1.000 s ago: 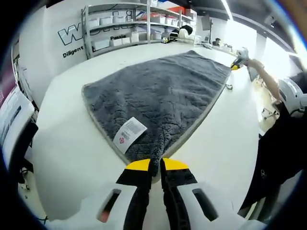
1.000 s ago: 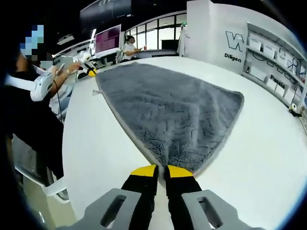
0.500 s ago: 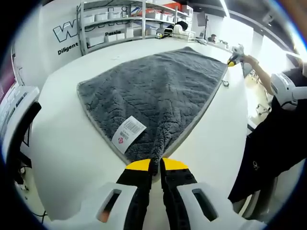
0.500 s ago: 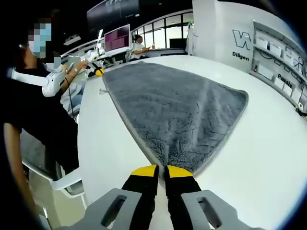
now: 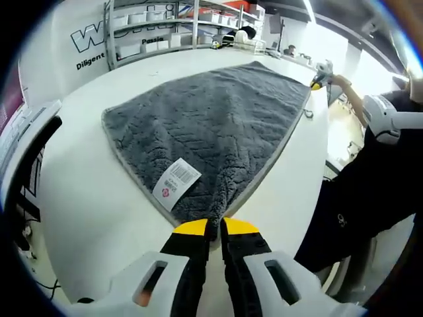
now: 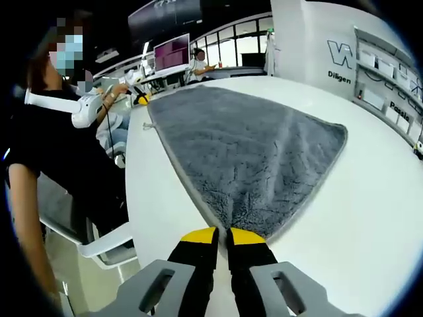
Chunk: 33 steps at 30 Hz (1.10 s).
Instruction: Open the folded towel by lifting each exposed corner and separating the folded layers until the towel lies flat within the target outline without major curled edges
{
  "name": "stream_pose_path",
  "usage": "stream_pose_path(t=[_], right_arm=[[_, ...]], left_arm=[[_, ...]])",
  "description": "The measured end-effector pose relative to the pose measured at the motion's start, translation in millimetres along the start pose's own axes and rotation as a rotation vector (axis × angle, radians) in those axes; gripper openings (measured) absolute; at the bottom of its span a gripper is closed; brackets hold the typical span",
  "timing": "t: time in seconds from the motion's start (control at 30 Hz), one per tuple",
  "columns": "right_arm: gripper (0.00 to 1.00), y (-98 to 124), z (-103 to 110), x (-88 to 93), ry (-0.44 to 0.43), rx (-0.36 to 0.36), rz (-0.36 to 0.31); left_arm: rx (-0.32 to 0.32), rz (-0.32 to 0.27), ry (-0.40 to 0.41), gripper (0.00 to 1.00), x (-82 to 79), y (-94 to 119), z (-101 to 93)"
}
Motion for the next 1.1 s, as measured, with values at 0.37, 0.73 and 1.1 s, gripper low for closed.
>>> stream_pose_path(t=[0.37, 0.73, 1.1], right_arm=[[0.08, 0.1, -2.2, -0.3, -0.118, 0.011, -0.04], [0.43, 5.2, 5.3, -11.0, -0.149, 0.116, -0.036], [0.86, 18.6, 16.2, -52.9, -0.107, 0.237, -0.16]], left_arm=[[-0.018, -0.005, -0.011, 0.13, -0.3, -1.3, -7.7], [-0.045, -0.134, -0.058, 0.39, -12.5, 13.8, -18.2], [-0.098, -0.24, -0.031, 0.74, -30.1, 18.4, -20.2]])
Point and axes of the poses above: the point that each gripper's makers call its tool centre point, and the gripper's own axes: y roughly backward along the fingers, z roughly to its left, x roughly out of its underside, the point moved 7 cm from there along y, roughly backward along the fingers, and after that the axes turned 5 degrees about z, right-handed, at the moved point
